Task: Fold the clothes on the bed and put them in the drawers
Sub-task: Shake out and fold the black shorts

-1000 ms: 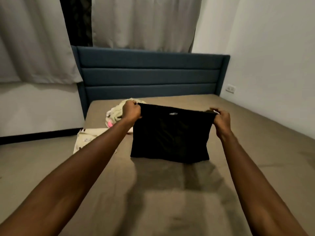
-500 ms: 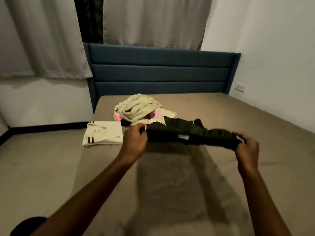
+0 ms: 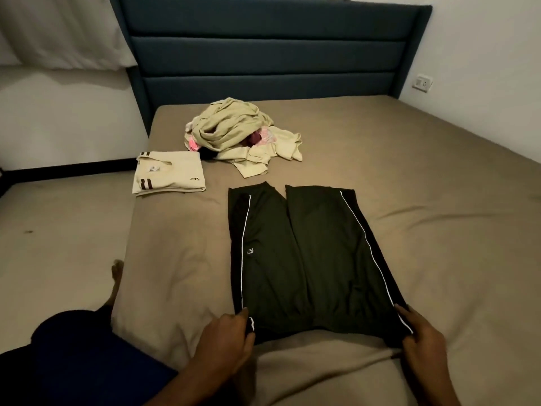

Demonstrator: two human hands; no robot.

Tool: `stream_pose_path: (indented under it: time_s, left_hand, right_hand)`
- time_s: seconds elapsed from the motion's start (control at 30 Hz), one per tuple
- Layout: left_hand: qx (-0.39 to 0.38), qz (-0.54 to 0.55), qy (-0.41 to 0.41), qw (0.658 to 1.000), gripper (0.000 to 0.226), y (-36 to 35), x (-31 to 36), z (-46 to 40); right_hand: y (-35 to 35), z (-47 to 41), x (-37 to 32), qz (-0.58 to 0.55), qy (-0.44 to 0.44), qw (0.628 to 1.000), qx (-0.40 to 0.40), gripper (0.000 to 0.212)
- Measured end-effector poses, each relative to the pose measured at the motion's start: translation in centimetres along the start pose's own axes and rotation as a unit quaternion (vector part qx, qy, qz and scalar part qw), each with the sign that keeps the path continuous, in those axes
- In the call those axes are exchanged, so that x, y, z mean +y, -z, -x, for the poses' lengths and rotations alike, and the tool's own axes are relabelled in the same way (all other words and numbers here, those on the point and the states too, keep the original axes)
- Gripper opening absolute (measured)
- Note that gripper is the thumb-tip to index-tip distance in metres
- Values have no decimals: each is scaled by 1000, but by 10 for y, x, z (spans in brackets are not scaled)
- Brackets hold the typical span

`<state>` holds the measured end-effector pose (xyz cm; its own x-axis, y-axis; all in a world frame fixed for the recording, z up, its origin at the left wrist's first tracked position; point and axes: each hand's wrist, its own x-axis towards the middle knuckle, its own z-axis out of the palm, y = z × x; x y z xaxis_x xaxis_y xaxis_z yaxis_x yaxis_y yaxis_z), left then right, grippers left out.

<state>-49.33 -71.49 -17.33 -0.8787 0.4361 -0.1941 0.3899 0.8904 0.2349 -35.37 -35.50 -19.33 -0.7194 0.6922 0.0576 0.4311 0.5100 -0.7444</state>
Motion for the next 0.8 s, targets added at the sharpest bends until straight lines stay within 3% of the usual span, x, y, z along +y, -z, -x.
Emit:
stream_pose_path:
  time_s: [0.1,0.17,0.2,0.23,0.3,0.37,0.5,0.63,0.8]
  left_hand:
    - [-1,16,6,1000,93,11,-7,-9]
    - [11,80,38,996,109,24,-15,-23]
    - [26,116,57,991,105,31,-19,-33]
    - [54,138,73,986,100,35,-24,-43]
    - [109,147,90,979,84,39,-35,-70]
    - [149,143,108,972,67,38,-49,-103]
    - [189,185,123,957,55,45,-61,-173]
    - [198,212,111,951,50,54,-62,-236]
    - [184,142,117,965,60,70,-63,-301]
  right_hand:
    - [12,-8,-5,43,17,993,-107,66]
    - [20,-19,-10,50,5,981,-185,90]
    - [19,-26,-15,51,-2,975,-216,95]
    - [17,-33,-24,49,-6,975,-218,93]
    - [2,-52,-42,48,-3,988,-145,75]
    - [-24,-81,-61,75,40,993,-76,52]
    - [-99,-145,-104,49,133,989,-31,17]
    - [-177,-194,-173,39,158,984,-75,25]
    - [-245,-261,-221,87,171,977,-90,26]
